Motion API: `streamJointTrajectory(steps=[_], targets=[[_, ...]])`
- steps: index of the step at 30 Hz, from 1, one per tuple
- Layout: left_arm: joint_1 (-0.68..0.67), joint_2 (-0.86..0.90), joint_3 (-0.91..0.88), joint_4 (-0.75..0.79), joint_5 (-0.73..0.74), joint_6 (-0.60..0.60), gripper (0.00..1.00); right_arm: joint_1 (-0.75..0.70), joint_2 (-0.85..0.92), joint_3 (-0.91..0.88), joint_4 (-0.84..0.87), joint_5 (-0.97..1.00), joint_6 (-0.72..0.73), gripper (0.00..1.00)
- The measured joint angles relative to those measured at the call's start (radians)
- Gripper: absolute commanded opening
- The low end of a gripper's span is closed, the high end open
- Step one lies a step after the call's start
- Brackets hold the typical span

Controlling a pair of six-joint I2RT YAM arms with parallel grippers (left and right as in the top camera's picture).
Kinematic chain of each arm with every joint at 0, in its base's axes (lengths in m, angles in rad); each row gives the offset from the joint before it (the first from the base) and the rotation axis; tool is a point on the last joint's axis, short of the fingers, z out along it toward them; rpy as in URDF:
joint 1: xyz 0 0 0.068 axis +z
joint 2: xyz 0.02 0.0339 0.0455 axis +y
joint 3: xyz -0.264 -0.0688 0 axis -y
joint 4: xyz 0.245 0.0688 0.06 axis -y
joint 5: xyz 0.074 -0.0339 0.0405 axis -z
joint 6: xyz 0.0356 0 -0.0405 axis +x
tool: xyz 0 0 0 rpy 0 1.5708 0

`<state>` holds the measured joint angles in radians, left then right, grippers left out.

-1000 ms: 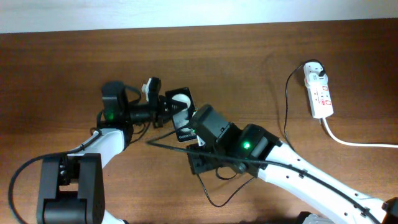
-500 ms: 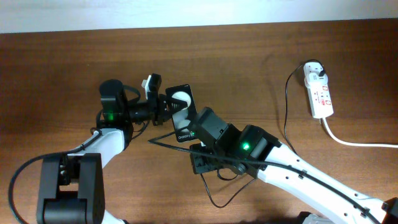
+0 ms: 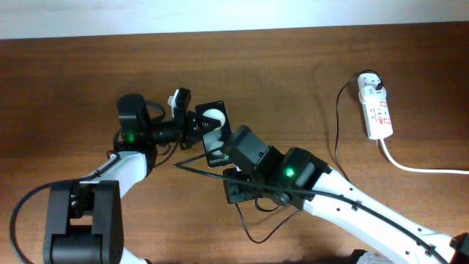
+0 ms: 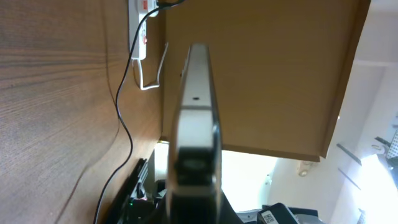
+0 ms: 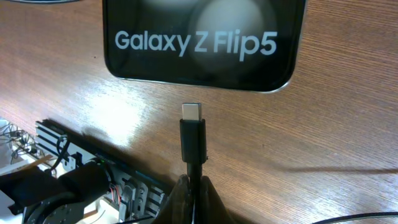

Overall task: Plug charger to phone and switch on socket
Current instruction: 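Align and push the USB-C plug up into the phone's port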

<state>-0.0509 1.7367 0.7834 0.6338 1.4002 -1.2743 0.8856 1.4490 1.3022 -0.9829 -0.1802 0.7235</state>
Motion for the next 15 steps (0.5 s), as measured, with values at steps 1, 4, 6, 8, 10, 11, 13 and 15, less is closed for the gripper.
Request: streamJointTrajectory(steps=[1,4,6,8,10,11,13,15], targets=[[0.0,0.0,0.0,0.0,0.0,-0.003,0.0,0.0,0.0,0.0,0.0,0.0,-0.001,0.04],[0.0,0.0,0.0,0.0,0.0,0.002,0.0,0.0,0.0,0.0,0.0,0.0,-0.001,0.04],[0.0,0.0,0.0,0.0,0.0,0.014,0.0,0.0,0.0,0.0,-0.001,0.0,0.0,0.04],[0.0,0.0,0.0,0.0,0.0,0.017,0.0,0.0,0.0,0.0,-0.024,-0.002,-0.001,0.04],[0.0,0.0,0.0,0.0,0.003,0.017,0.0,0.0,0.0,-0.001,-0.055,-0.001,0.0,0.04],[0.0,0.0,0.0,0.0,0.004,0.017,0.0,0.0,0.0,-0.001,-0.034,-0.005,0.0,0.04],[0.0,0.0,0.0,0.0,0.007,0.018,0.0,0.0,0.0,-0.001,-0.008,-0.017,0.0,0.04],[0.0,0.0,0.0,0.0,0.007,0.018,0.0,0.0,0.0,-0.001,-0.005,-0.024,-0.001,0.04]])
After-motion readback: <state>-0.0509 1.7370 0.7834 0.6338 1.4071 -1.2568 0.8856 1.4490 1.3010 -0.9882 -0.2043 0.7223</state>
